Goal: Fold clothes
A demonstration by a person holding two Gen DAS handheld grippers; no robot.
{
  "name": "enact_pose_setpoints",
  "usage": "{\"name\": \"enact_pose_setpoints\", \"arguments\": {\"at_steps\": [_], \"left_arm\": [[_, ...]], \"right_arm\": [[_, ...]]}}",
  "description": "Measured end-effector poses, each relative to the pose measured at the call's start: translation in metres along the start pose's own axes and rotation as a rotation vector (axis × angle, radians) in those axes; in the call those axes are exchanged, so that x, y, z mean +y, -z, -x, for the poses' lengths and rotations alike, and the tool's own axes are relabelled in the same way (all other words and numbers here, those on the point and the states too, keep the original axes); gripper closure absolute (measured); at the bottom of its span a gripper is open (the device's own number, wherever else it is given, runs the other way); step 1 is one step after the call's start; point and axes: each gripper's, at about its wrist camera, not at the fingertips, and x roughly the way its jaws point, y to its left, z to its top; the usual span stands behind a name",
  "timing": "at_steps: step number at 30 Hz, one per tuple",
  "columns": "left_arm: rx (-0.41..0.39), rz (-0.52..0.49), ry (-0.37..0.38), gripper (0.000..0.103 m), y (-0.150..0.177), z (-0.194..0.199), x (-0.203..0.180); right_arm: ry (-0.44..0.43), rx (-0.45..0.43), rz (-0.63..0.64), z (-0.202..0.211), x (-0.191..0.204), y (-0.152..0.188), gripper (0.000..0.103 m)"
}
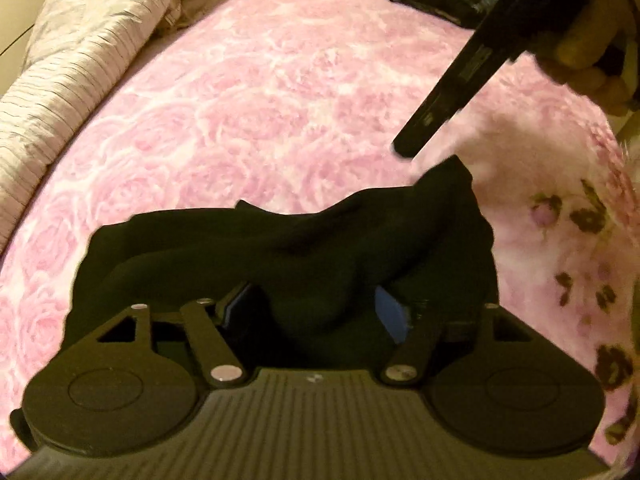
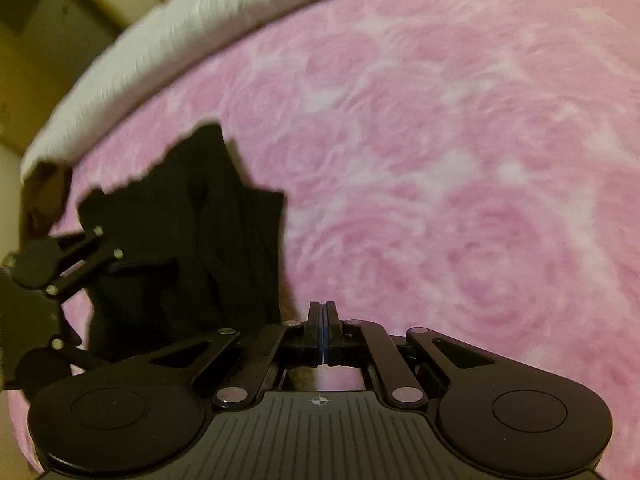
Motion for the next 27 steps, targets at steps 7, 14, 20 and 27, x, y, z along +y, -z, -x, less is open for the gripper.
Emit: {"name": "enact_pose_setpoints", "arguments": {"at_steps": [7, 14, 20, 27], "left_arm": [[0.029, 0.093, -0.066, 0.041, 0.038, 0.053, 0.01], [0.123, 0.153, -0.052, 0.042, 0.084, 0.075, -0.007], [0.087, 0.056, -0.023, 0.042, 0.082, 0.093, -0.039], [0.085, -0.245, -0.051, 0.063, 0.073, 0.066, -0.094]], "right_arm": [[-0.127, -0.079, -0.114, 0.034, 0.028, 0.035, 0.047], [-0.131, -0.047, -0.145, 0.0, 0.037, 0.04, 0.07], [-0.165, -0.077, -0.298, 0.025, -0.003, 0.043, 0.086], [-0.187, -0.077, -0.249, 0.028, 0.025, 0.061, 0.049]]}}
